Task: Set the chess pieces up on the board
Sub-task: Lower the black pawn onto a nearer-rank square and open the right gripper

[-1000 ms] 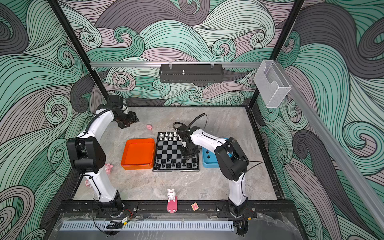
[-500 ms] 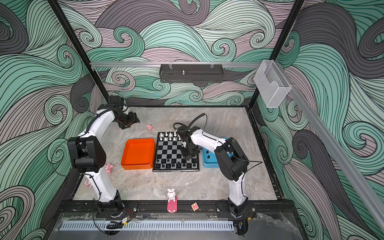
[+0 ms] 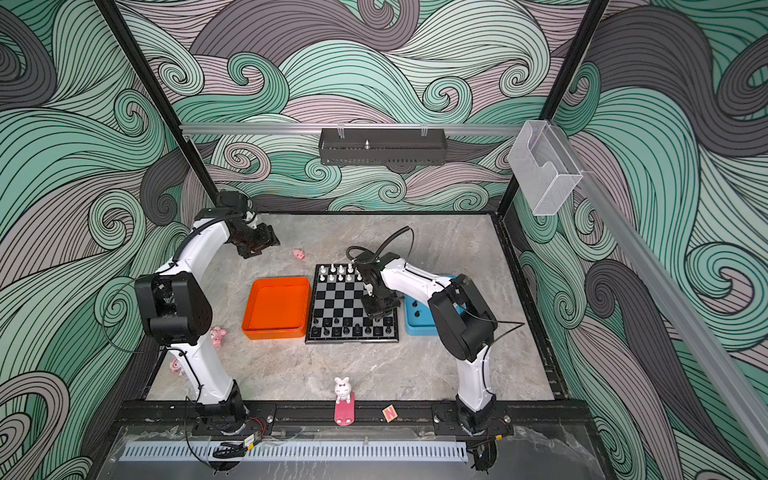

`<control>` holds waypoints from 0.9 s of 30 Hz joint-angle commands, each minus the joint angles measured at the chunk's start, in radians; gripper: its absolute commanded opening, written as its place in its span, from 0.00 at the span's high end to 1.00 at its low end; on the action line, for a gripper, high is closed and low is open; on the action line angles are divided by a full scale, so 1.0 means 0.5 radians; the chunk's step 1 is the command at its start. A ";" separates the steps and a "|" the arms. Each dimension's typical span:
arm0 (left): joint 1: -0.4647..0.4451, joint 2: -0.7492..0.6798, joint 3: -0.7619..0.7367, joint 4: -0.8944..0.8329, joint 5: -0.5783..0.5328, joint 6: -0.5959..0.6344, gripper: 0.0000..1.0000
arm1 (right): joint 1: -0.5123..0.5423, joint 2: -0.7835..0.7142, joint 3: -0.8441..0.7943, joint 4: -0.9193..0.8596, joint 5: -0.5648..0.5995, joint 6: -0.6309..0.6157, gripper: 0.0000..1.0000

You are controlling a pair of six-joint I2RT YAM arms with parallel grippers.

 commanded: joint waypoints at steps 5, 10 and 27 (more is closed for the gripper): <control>0.013 0.038 -0.005 0.010 0.031 -0.013 0.29 | -0.004 0.049 -0.012 -0.051 -0.004 -0.016 0.89; 0.013 0.039 -0.007 0.012 0.035 -0.015 0.29 | -0.004 0.049 -0.011 -0.051 -0.002 -0.014 0.88; 0.013 0.039 -0.009 0.013 0.037 -0.016 0.29 | -0.004 0.031 -0.005 -0.053 0.003 -0.014 0.83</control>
